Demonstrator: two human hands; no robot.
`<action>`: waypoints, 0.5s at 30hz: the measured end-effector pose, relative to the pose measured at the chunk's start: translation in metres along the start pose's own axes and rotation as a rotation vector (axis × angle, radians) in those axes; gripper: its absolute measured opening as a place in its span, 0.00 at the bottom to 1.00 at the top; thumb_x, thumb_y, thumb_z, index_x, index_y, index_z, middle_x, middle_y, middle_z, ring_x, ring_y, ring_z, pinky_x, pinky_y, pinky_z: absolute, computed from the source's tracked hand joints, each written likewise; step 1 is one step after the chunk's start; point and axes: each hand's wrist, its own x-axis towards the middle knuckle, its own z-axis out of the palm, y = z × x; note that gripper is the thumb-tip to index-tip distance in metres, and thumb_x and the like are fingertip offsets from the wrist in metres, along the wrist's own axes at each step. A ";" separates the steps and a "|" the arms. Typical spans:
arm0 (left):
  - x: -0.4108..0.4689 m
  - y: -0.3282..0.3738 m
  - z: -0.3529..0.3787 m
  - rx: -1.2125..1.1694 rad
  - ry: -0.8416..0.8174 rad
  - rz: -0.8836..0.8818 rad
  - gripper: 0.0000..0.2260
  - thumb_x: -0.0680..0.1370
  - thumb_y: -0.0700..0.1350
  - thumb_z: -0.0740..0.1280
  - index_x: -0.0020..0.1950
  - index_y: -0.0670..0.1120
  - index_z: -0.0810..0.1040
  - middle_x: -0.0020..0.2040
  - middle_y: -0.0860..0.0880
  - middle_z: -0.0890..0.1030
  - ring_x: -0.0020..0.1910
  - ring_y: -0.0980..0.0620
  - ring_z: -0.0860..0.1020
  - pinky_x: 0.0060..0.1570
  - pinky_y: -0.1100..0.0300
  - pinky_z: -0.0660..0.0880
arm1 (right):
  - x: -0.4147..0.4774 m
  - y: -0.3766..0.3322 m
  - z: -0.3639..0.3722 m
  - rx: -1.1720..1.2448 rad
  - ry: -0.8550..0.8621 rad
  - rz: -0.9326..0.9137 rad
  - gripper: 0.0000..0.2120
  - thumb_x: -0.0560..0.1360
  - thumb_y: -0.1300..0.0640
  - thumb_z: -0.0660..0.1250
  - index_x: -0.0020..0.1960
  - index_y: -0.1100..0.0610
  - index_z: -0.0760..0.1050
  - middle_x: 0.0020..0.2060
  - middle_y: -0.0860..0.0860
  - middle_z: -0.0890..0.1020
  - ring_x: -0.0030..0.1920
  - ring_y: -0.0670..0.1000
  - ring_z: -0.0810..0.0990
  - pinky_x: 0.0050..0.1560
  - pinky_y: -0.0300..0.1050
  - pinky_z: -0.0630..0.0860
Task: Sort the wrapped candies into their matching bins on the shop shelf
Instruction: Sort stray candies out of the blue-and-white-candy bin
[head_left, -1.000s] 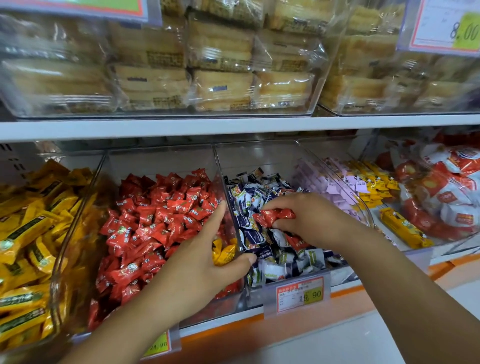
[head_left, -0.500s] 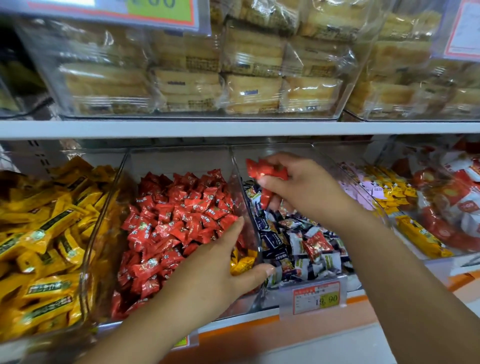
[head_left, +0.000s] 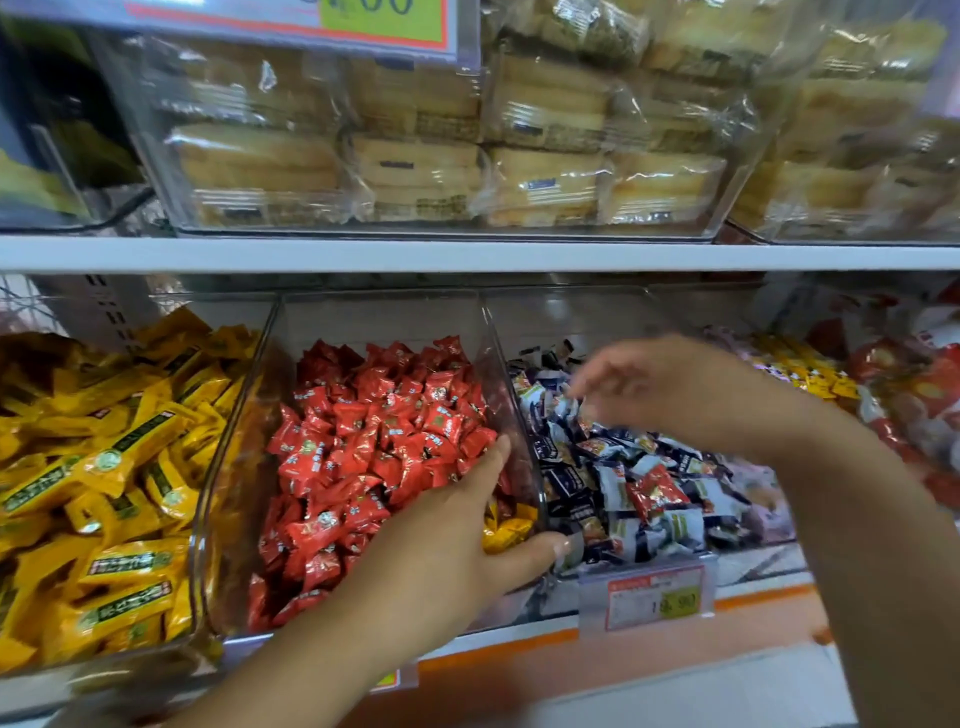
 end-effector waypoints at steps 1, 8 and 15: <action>0.000 0.000 -0.001 0.002 -0.005 -0.005 0.44 0.65 0.75 0.56 0.76 0.66 0.39 0.65 0.51 0.74 0.62 0.51 0.74 0.61 0.51 0.72 | -0.011 0.010 -0.003 -0.048 -0.040 0.059 0.03 0.74 0.49 0.71 0.46 0.40 0.79 0.42 0.40 0.83 0.40 0.37 0.80 0.45 0.34 0.75; 0.003 0.002 0.000 -0.048 -0.019 -0.037 0.49 0.59 0.77 0.53 0.76 0.66 0.39 0.56 0.50 0.78 0.49 0.58 0.70 0.60 0.54 0.73 | -0.046 0.043 0.022 -0.239 -0.064 0.093 0.11 0.72 0.48 0.73 0.50 0.42 0.73 0.46 0.39 0.70 0.42 0.36 0.72 0.40 0.25 0.67; -0.001 0.008 -0.002 -0.020 -0.010 -0.023 0.46 0.61 0.76 0.53 0.75 0.67 0.38 0.47 0.61 0.74 0.38 0.62 0.73 0.49 0.64 0.75 | -0.037 0.042 0.011 0.023 0.147 0.127 0.04 0.77 0.49 0.67 0.49 0.49 0.78 0.40 0.43 0.79 0.38 0.39 0.77 0.37 0.30 0.72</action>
